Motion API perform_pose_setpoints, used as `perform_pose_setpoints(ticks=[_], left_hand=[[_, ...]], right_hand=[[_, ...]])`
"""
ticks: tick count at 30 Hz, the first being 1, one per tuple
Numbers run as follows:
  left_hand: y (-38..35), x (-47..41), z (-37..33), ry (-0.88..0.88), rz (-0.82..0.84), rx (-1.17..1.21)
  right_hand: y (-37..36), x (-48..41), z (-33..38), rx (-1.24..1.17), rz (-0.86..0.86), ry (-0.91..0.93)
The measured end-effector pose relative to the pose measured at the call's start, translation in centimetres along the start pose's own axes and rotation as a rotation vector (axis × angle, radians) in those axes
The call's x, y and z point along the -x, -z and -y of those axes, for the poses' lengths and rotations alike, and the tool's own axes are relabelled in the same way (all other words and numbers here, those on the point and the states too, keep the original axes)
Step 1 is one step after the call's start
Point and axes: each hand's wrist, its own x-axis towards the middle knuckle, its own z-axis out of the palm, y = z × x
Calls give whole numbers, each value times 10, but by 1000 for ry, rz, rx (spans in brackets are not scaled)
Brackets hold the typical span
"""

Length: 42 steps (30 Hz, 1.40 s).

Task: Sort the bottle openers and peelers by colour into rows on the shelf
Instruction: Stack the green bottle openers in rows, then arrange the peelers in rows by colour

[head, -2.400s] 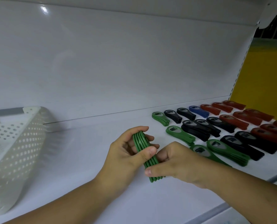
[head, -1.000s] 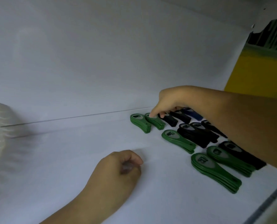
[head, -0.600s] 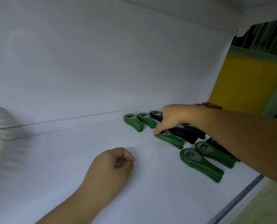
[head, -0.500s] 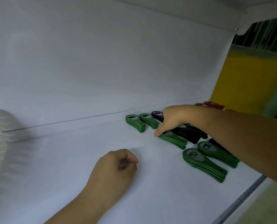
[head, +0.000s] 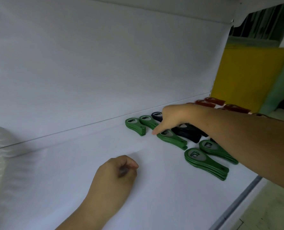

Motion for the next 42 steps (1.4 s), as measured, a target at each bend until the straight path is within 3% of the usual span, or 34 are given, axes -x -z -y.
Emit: perform_pose_setpoints(ticks=[7, 14, 20, 30, 35, 42], left_hand=[[1, 0, -1, 26, 13, -19], [-3, 2, -5, -20, 20, -140], [-4, 2, -7, -42, 4, -187], [-8, 5, -13, -48, 13, -239], [3, 20, -30, -130, 22, -330], [110, 100, -84, -540, -158, -504]], right_hand=[[16, 56, -31, 16, -89, 45], [-25, 113, -46, 53, 86, -14], [-45, 113, -42, 30, -54, -36], [-39, 121, -45, 18, -113, -41], [-22, 121, -27, 2, -233, 90], [-32, 100, 88, -205, -403, 538]])
